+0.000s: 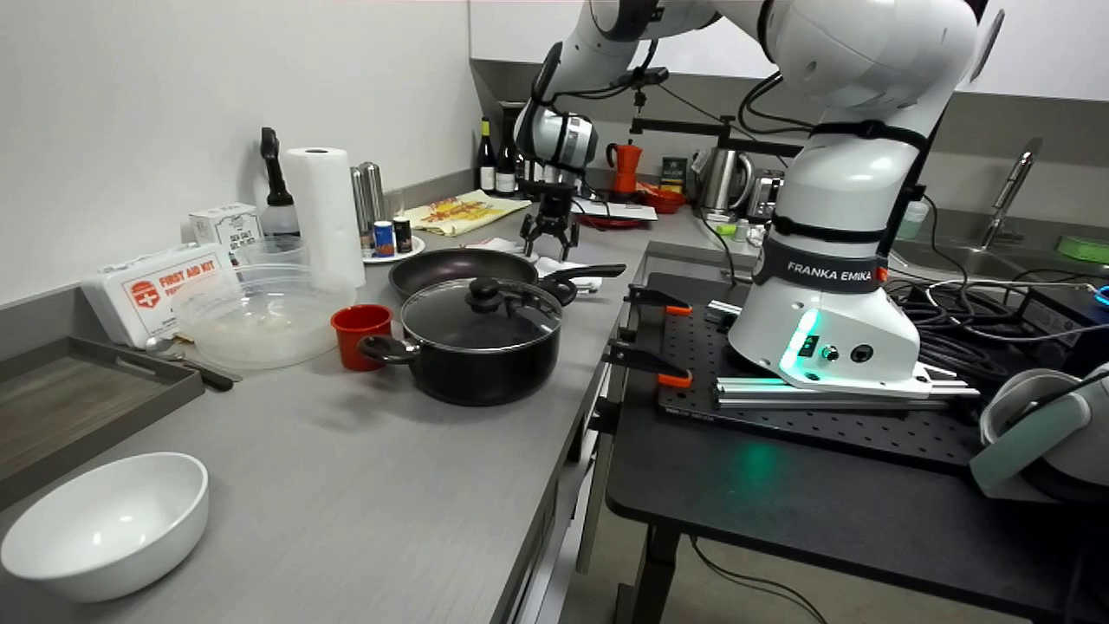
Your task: Pick up the cloth and wipe the pan
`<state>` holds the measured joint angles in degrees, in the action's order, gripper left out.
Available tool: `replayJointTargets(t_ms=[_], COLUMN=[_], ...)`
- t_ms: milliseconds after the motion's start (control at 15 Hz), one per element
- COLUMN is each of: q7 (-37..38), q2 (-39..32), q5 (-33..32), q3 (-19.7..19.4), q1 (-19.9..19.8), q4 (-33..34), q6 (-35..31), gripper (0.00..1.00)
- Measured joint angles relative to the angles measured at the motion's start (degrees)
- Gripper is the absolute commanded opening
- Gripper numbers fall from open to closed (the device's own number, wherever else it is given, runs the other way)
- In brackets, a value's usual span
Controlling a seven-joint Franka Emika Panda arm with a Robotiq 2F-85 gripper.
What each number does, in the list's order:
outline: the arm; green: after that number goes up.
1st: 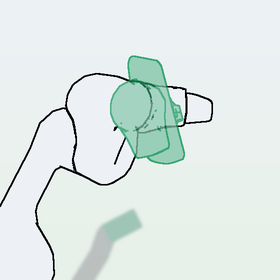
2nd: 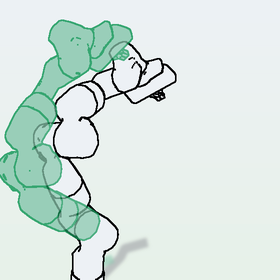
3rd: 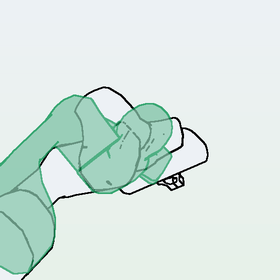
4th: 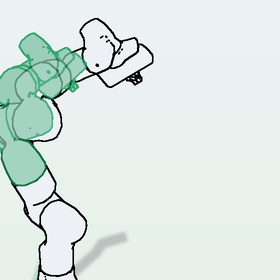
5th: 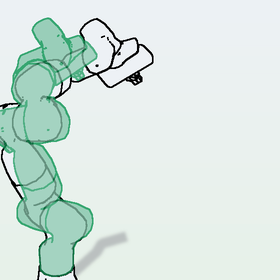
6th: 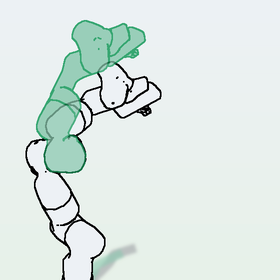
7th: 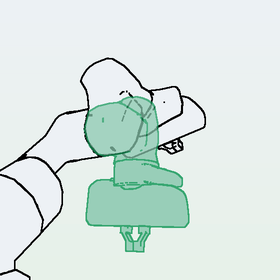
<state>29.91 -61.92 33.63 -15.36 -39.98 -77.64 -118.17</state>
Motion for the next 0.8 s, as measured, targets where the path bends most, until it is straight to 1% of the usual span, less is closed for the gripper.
replayJointTargets(t_ms=[400, 800], q7=[-0.1, -0.1], q2=[-1.6, -4.8], q5=[-2.7, -3.8], q3=[2.5, 3.0], q1=[0.5, 0.4], q4=[3.7, 6.4], q6=[2.3, 4.5], gripper=[1.00, 1.00])
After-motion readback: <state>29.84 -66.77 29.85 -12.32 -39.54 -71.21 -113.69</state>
